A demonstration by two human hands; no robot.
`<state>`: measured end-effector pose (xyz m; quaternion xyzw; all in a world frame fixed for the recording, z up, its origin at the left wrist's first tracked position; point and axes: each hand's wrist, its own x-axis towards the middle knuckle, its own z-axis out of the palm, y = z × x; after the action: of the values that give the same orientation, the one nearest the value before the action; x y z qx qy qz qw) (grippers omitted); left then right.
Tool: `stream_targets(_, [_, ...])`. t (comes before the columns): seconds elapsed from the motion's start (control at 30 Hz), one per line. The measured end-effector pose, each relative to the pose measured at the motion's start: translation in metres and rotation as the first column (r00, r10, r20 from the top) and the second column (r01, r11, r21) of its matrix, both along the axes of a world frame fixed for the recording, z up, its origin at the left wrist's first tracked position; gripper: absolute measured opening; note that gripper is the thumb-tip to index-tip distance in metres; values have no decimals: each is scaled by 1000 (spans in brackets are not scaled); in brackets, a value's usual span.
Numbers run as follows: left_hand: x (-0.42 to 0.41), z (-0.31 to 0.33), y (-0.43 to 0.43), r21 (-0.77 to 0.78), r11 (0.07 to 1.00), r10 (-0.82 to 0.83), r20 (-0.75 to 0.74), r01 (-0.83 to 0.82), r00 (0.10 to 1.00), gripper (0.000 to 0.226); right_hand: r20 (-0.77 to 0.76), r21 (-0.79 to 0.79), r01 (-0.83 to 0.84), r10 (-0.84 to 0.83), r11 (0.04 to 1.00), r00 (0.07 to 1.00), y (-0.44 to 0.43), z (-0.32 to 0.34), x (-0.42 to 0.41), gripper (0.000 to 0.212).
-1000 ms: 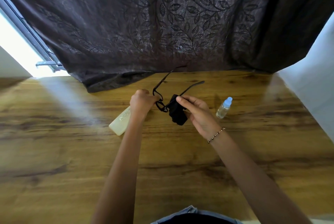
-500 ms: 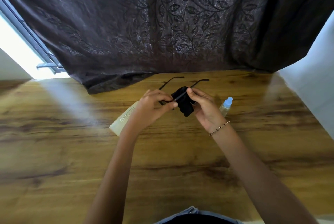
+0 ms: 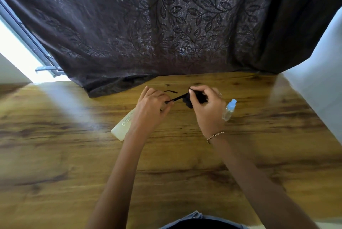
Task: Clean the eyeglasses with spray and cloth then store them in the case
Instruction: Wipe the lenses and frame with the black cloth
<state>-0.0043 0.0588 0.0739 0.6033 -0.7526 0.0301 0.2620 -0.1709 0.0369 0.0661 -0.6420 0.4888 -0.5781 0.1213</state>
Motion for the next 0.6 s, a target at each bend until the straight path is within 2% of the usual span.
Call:
stream_targets(0.07, [-3, 0, 0, -27, 1000, -17, -10, 16, 1000, 16, -180, -130, -77, 53, 989, 982, 3, 2, 6, 6])
stream_targets(0.13, [-5, 1, 1, -51, 998, -25, -17, 24, 1000, 12, -298, -154, -172, 121, 973, 947, 7, -1, 11, 10])
stream_targets(0.23, [-2, 3, 4, -70, 997, -15, -29, 13, 999, 11, -287, -61, -294, 266, 954, 920, 13, -4, 15, 26])
stream_targets(0.3, [2, 4, 6, -81, 997, -1, -28, -1, 1000, 11, -347, -2, -353, 330, 936, 878, 12, -4, 13, 37])
stream_targets(0.4, [3, 6, 8, -99, 995, -9, -20, 7, 1000, 14, -549, -64, -310, 226, 948, 805, 7, -5, 10, 34])
stream_targets(0.6, [3, 8, 11, -151, 986, -79, -7, 77, 997, 12, -606, -176, -274, 115, 946, 787, -4, -2, 7, 23])
